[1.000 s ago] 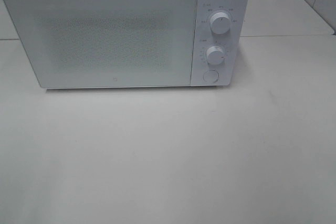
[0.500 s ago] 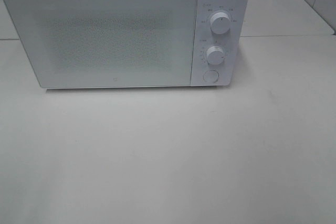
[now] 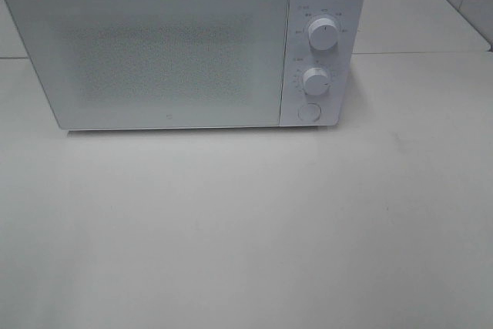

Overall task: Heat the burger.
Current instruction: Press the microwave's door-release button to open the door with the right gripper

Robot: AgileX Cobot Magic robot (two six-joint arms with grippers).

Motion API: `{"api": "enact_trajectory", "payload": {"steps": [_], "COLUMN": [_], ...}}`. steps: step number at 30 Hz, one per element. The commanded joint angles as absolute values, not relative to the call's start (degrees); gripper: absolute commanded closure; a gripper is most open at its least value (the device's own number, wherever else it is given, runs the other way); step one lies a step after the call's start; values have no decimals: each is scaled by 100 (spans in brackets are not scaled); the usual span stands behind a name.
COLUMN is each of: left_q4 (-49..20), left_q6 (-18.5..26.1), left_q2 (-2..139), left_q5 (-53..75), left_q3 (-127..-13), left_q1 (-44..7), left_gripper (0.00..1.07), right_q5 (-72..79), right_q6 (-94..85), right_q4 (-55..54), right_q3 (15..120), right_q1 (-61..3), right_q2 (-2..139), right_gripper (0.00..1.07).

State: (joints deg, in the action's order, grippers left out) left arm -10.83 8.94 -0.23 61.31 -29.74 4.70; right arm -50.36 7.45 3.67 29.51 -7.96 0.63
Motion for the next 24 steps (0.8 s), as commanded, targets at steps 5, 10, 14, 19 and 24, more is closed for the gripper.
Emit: {"api": "enact_trajectory", "payload": {"steps": [5, 10, 14, 19, 24], "left_q4": [-1083, -1083, -1083, -1083, -1083], "left_q6": [877, 877, 877, 877, 877], "left_q2": [-63, -63, -63, -63, -63], "left_q5": [6148, 6148, 6148, 6148, 6148], "left_q3": [-2962, -2962, -2962, -2962, -2962], "left_q1": [447, 447, 447, 447, 447], "left_gripper": [7, 7, 7, 7, 7], "right_q5": [-3919, -3243, -2871, -2223, -1725], "right_q6": [710, 710, 710, 710, 716], "right_q4": [372, 372, 372, 361, 361], "right_q3": [3002, 3002, 3002, 3002, 3002], "right_q1": [-762, -762, -762, -762, -762], "right_q2": [1117, 1816, 2269, 3054, 3707], "right_gripper": [31, 31, 31, 31, 31]}}
